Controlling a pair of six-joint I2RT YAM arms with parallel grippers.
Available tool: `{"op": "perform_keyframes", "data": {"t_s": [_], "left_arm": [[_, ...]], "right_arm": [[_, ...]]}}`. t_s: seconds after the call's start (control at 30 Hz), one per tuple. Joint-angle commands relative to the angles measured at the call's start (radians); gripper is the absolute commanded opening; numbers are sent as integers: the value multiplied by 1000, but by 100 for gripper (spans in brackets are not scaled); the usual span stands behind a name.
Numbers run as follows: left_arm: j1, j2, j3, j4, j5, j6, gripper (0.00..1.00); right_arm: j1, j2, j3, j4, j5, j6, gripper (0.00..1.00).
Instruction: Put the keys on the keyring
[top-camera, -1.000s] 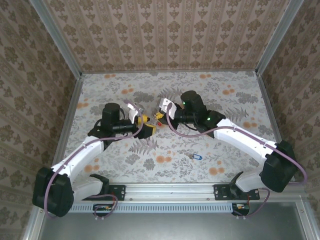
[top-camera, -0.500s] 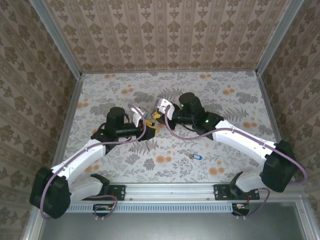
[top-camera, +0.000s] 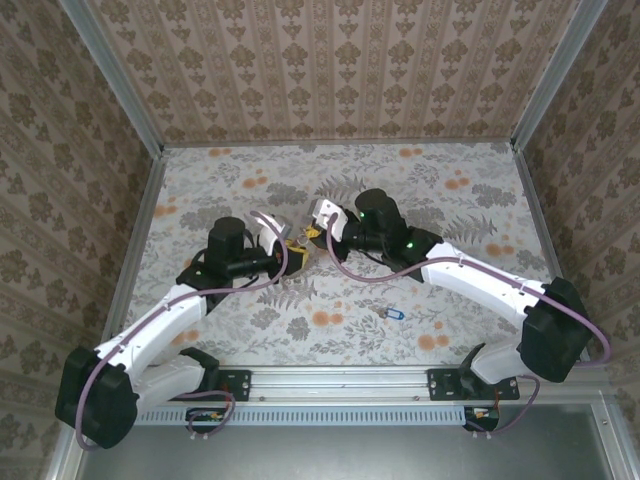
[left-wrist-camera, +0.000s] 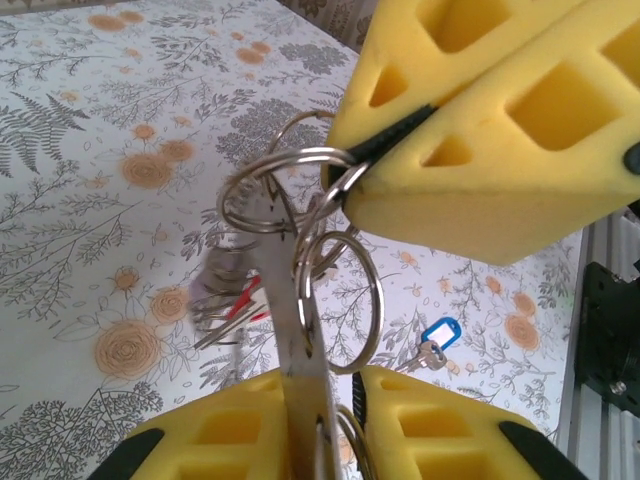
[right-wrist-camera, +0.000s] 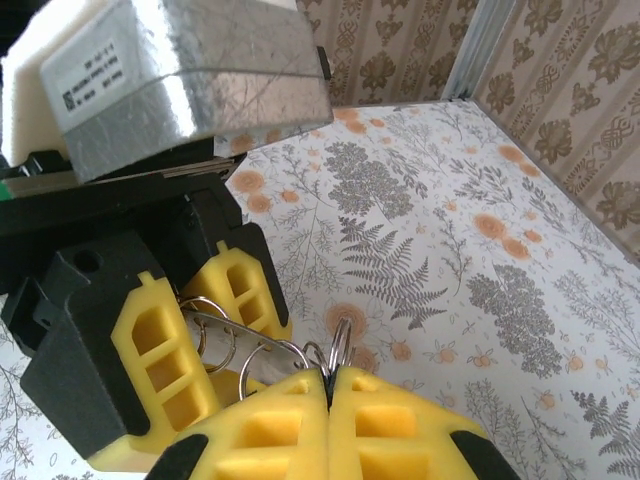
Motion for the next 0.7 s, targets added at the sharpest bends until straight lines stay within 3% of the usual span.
{"op": "perform_keyframes", "data": {"t_s": [0.0,0.07,0.13,0.37,0.67], "left_arm": [[-6,-21,19,-1,22,19,18],[-6,-24,24,-2,20,16,12],[-6,-25,30,-3,14,15,0],[-9,-46,34,-17,-74,10,0],[-36,-94,48,-82,-177,98,0]], "right_arm": [[11,16,-3,53,25,15,0],[12,16,-7,53,31,11,0],[14,16,-18,64,39,5,0],[30,21,-44,77,79,1,1],[38,-11,-98,94,128,-16,24]]}}
